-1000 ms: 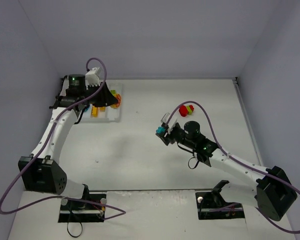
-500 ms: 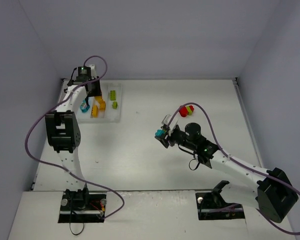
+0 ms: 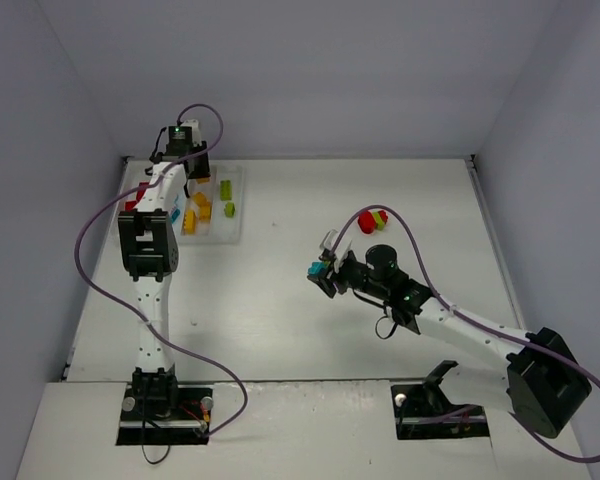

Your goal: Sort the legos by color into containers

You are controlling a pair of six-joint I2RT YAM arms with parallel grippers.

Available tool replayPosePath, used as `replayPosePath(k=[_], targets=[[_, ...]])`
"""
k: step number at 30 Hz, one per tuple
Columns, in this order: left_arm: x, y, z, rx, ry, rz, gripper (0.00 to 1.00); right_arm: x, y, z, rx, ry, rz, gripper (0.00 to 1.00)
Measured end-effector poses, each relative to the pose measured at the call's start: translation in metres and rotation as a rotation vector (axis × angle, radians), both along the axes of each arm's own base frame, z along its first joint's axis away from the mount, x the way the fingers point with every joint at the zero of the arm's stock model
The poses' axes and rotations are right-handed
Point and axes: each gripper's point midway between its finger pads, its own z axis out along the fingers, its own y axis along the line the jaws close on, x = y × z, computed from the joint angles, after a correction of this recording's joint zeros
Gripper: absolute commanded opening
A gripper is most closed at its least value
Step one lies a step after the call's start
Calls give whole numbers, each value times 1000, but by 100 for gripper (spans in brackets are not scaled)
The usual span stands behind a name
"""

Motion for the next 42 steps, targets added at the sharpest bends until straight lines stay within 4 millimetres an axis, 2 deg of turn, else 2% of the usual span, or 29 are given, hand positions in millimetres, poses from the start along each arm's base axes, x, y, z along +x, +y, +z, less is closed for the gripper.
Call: replayPosePath(k=[2, 4, 7, 10, 13, 15, 17, 18, 19, 22, 24, 26, 28, 30, 34, 36, 38, 42], targets=[[2, 0, -9, 1, 13, -4, 43, 0, 0, -2, -3, 4, 0, 2], [-1, -1, -16, 1, 32, -5, 55, 0, 0, -2, -4, 5, 0, 2], [-5, -2, -21, -2, 46, -14, 68, 0, 0, -2, -4, 5, 2, 2], [-16, -4, -20, -11, 68, -25, 72, 0, 0, -2, -4, 5, 4, 3], [-34, -12, -2, -35, 75, -47, 73, -1, 1, -2, -4, 3, 8, 3], [-51, -23, 25, -65, 62, -73, 73, -1, 1, -2, -6, -1, 9, 4], [-70, -42, 70, -109, 10, -122, 73, 0, 0, -1, -9, -11, 11, 4], [-79, -53, 86, -134, -6, -149, 73, 0, 0, 0, -10, -16, 12, 4], [-97, -77, 121, -163, -57, -205, 73, 0, 0, 2, -10, -23, 13, 4], [-157, -140, 194, -255, -160, -380, 74, 4, 3, 13, -4, -51, 17, 5], [-202, -180, 227, -320, -201, -517, 74, 7, 5, 22, 3, -75, 20, 6], [-252, -218, 245, -397, -203, -676, 74, 9, 6, 32, 11, -99, 24, 6], [-292, -242, 244, -464, -158, -795, 74, 10, 8, 41, 20, -120, 29, 6], [-313, -251, 231, -509, -92, -847, 74, 11, 9, 50, 27, -142, 34, 7], [-338, -259, 187, -568, 72, -872, 74, 11, 11, 65, 41, -172, 47, 8], [-352, -264, 172, -584, 141, -883, 74, 11, 12, 71, 45, -183, 52, 8], [-363, -270, 168, -591, 175, -904, 74, 11, 13, 73, 44, -185, 60, 9], [-378, -282, 171, -601, 187, -953, 74, 10, 14, 75, 37, -187, 71, 9]])
